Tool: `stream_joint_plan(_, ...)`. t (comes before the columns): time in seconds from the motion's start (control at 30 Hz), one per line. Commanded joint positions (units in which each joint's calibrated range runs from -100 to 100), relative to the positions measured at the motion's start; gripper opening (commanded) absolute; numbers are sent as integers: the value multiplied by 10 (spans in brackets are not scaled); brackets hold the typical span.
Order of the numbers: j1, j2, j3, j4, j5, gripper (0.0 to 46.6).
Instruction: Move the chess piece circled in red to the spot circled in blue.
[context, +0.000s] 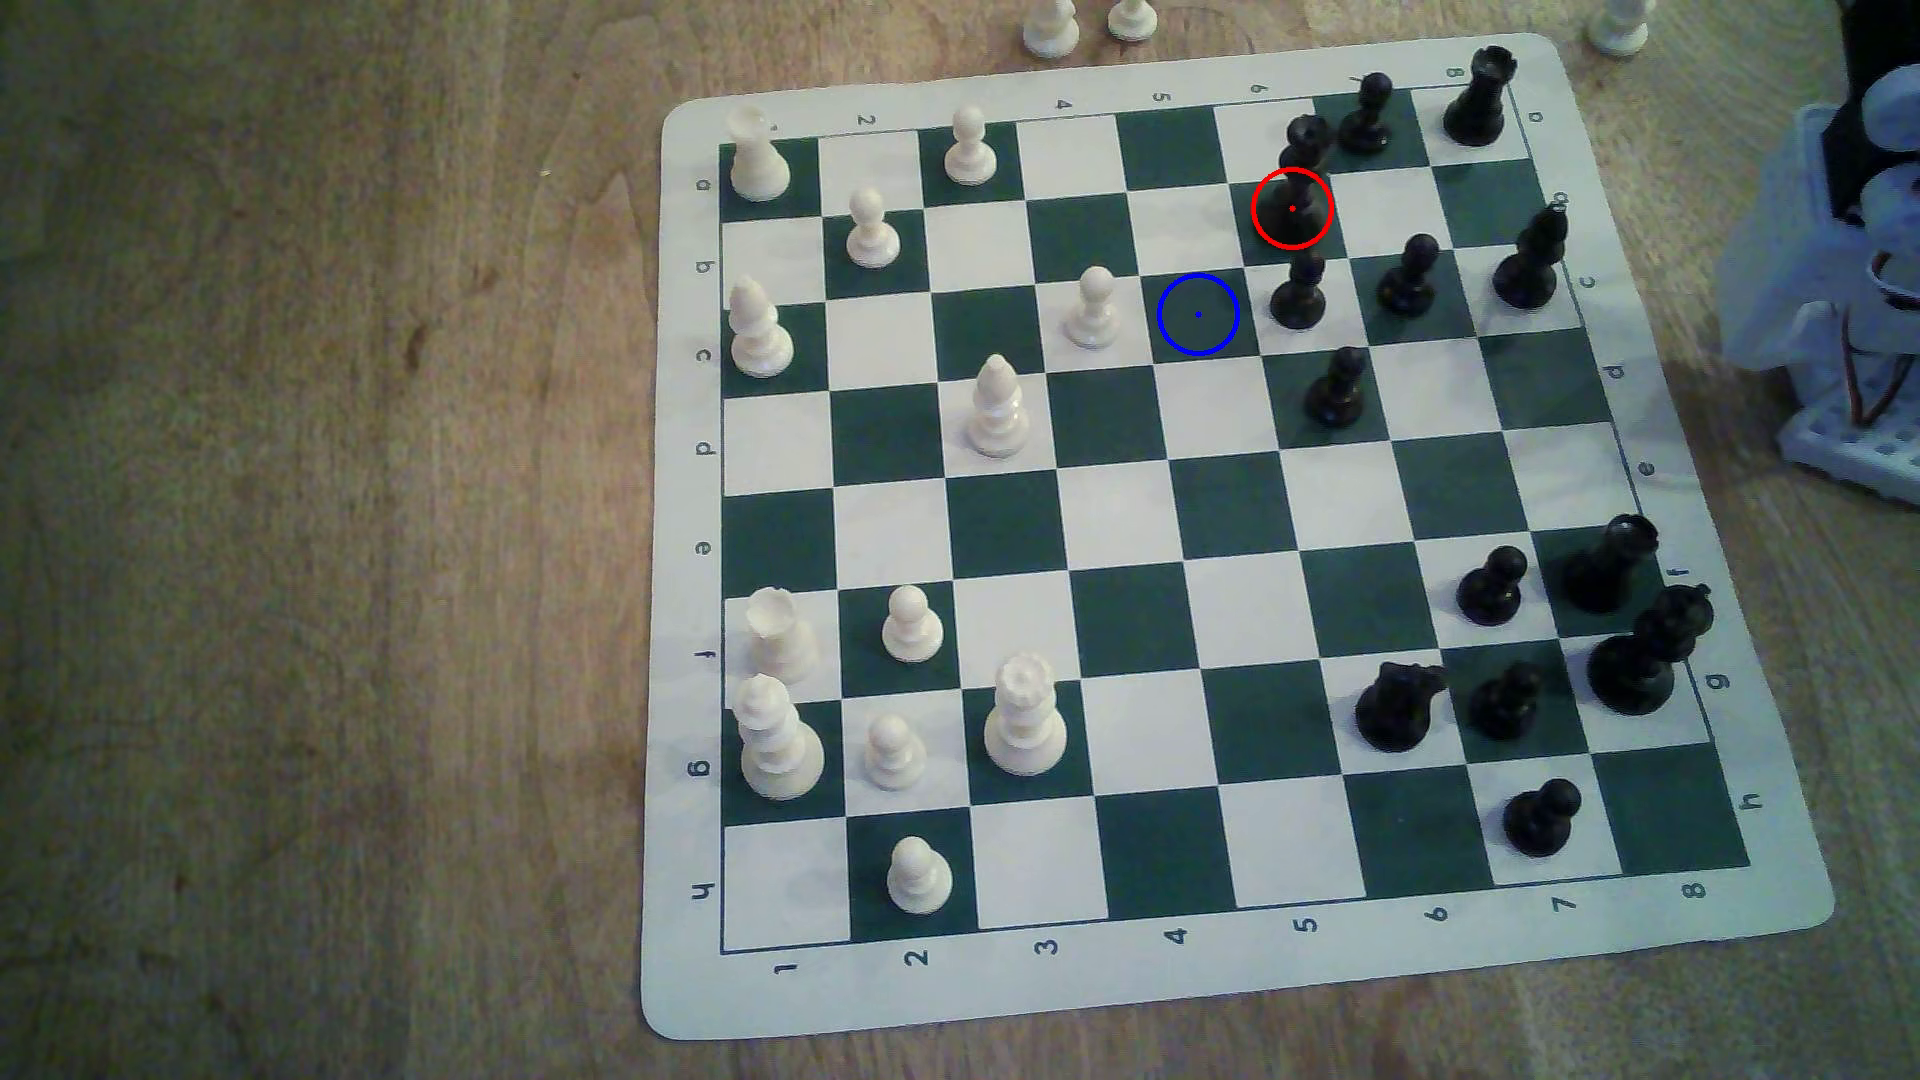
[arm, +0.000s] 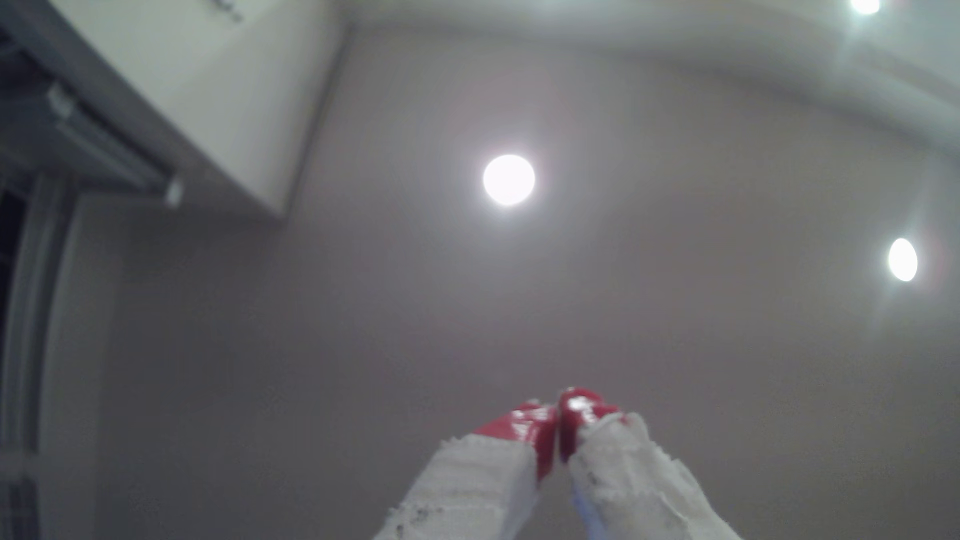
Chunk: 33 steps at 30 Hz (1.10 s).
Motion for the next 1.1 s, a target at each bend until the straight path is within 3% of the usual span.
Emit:
stream_joint_plan(0.0,-4,0,9,-1,-1,2)
stream_joint_plan(0.87,-4,0,9,6,-3,5)
stream_joint_plan(1.07,1,0,8,247,0,2)
